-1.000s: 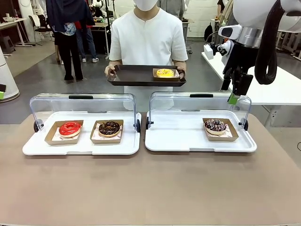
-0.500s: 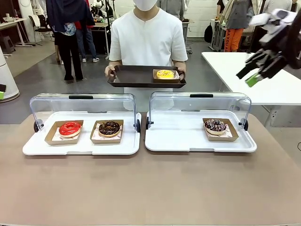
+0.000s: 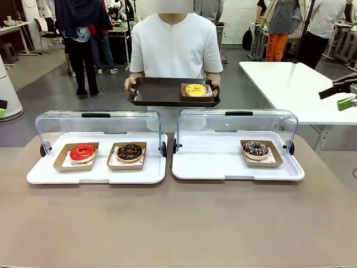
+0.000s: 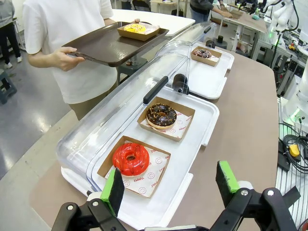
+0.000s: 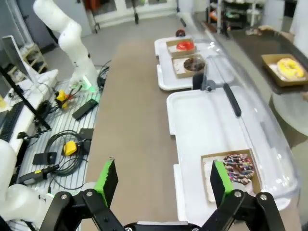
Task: Provide the desired donut to the person.
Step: Pick up and lift the Paper togo box containing the Donut pointed at by the person.
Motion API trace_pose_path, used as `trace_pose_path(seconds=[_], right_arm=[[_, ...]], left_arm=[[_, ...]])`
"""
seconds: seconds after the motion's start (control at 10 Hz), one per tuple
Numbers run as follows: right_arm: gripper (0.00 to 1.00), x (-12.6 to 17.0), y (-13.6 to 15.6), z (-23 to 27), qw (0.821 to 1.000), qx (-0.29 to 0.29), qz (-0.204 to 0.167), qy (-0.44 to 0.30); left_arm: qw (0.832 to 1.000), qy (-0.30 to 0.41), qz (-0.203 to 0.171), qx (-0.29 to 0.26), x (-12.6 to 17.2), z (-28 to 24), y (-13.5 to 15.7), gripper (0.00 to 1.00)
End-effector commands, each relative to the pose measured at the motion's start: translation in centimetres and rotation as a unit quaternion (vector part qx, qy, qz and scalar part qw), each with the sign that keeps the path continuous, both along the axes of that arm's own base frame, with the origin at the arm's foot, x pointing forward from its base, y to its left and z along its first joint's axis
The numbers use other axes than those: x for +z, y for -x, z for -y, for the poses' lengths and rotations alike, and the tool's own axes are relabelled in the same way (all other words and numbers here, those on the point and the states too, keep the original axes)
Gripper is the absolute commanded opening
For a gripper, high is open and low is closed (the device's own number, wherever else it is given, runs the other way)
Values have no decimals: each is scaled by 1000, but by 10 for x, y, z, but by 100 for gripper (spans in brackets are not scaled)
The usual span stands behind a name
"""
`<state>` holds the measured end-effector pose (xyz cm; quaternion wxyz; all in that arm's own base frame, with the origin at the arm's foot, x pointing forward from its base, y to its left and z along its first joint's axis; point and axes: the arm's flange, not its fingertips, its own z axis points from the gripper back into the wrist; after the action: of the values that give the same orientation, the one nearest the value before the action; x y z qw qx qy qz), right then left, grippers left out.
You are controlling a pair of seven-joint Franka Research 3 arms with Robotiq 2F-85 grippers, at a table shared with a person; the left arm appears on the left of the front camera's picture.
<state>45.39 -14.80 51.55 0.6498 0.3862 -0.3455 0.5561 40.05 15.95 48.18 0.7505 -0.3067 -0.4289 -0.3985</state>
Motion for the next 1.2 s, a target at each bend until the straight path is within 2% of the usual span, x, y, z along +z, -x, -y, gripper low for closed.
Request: trace_pose_path(seconds=[0.0, 0.4, 0.7, 1.1], right_arm=[[100, -16, 2, 3, 999, -29, 18, -14], [100, -29, 17, 14, 998, -56, 29, 17], [100, -21, 24, 12, 997, -57, 46, 27], [100, -17, 26, 3, 998, -39, 49, 15]], left_arm=[[1000, 7, 4, 0, 0, 0, 1, 100], [1000, 7, 4, 0, 0, 0, 1, 100], [1000, 7, 4, 0, 0, 0, 1, 100], [1000, 7, 4, 0, 0, 0, 1, 100]])
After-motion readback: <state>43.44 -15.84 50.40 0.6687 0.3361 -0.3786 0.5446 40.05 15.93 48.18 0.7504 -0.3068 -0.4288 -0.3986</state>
